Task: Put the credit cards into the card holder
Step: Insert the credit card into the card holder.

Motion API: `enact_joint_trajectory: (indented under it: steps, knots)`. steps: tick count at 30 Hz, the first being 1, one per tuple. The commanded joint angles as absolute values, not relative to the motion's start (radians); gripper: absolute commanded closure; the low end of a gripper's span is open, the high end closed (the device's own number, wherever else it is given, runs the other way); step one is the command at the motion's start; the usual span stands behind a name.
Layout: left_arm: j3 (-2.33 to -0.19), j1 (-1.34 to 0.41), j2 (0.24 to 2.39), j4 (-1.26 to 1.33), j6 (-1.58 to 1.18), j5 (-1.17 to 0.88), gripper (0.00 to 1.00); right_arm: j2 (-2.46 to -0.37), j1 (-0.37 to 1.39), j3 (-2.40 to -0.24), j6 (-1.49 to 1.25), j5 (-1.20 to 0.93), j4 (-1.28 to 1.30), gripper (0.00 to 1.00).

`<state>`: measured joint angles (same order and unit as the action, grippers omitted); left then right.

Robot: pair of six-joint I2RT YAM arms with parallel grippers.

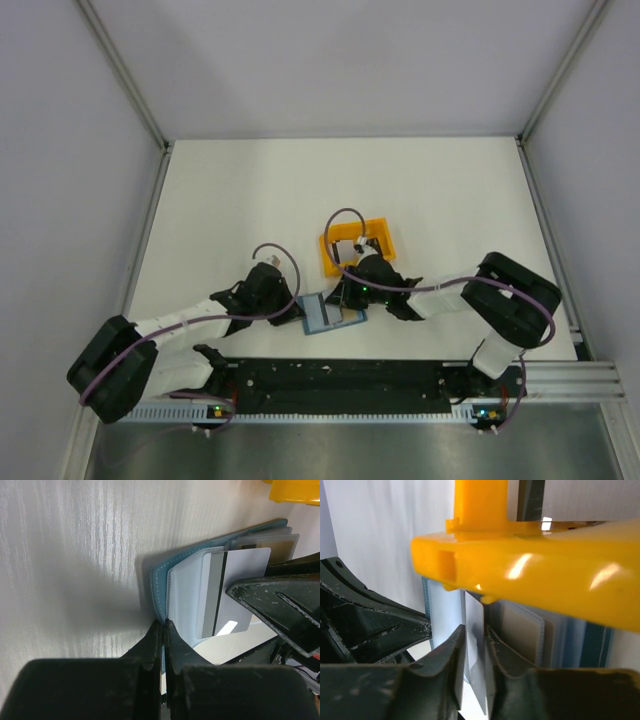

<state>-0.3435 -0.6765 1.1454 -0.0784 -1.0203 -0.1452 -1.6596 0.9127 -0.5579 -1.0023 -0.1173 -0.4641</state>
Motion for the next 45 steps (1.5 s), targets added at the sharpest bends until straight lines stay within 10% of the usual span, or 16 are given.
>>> enact_joint_trajectory:
  steps: [1, 7, 36, 45]
  knots:
    - [-0.321, -0.681, 1.157, -0.104, -1.014, -0.137, 1.00, -1.622, 0.934, -0.568, -0.924, -0.080, -0.233, 0.74]
    - [-0.333, -0.681, 1.152, -0.126, -0.999, -0.124, 1.00, -1.513, 0.936, -0.640, -0.845, -0.005, -0.071, 0.57]
    - [-0.336, -0.681, 1.147, -0.107, -0.994, -0.130, 1.00, -1.683, 1.011, -0.804, -0.835, -0.195, -0.063, 0.64]
    - [-0.393, -0.681, 1.082, -0.224, -0.939, -0.109, 1.00, -1.444, 0.973, -0.813, -0.732, 0.063, 0.138, 0.53]
